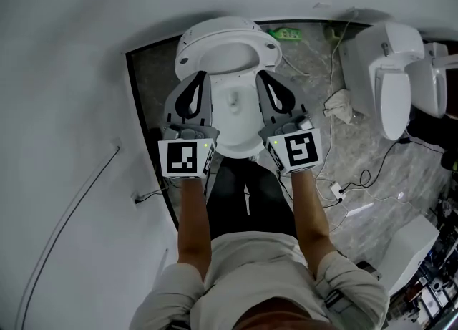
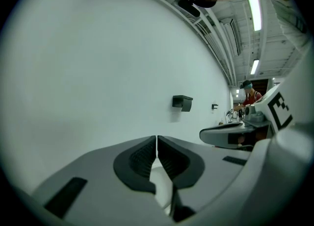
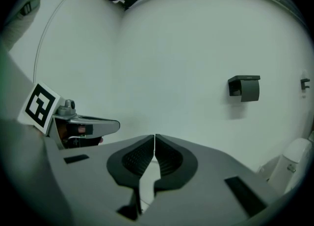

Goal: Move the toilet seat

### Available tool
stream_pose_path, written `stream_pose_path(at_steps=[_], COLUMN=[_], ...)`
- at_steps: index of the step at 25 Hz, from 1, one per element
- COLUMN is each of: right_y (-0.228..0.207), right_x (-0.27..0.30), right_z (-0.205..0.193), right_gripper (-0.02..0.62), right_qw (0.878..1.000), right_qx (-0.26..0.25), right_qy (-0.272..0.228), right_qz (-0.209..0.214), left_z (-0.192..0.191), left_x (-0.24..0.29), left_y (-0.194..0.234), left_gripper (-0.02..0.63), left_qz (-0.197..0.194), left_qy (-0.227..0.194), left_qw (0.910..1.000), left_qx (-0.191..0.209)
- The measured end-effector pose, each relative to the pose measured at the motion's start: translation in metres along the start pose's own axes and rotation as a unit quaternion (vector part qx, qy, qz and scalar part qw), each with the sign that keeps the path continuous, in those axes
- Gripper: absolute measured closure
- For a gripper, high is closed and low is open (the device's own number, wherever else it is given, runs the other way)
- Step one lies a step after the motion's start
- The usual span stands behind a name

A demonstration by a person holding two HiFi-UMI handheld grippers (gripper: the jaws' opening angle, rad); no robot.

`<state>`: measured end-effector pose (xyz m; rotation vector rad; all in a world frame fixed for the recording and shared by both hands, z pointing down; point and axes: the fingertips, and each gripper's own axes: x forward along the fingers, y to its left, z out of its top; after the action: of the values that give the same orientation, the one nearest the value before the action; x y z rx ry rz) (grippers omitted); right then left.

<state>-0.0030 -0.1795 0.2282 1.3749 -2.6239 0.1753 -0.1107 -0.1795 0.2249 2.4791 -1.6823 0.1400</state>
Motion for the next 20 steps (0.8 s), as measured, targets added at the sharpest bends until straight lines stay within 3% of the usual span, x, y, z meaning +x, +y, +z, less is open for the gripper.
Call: stream_pose_path(at_steps=[20], right_y=[0.019], right_x=[-0.144], right_z=[0.085], right_gripper=[0.572], right_qw=[0.999], right_qx=[-0.01], right_qy=[-0.047], right_qz=[0.013], left_z=[0.09], left_x=[-0.099], left_y=[-0.103], left_gripper=[0.58], left_qz=[0.011], left_qy=[-0.039], left_qw=[0.9988], left_qx=[0.028])
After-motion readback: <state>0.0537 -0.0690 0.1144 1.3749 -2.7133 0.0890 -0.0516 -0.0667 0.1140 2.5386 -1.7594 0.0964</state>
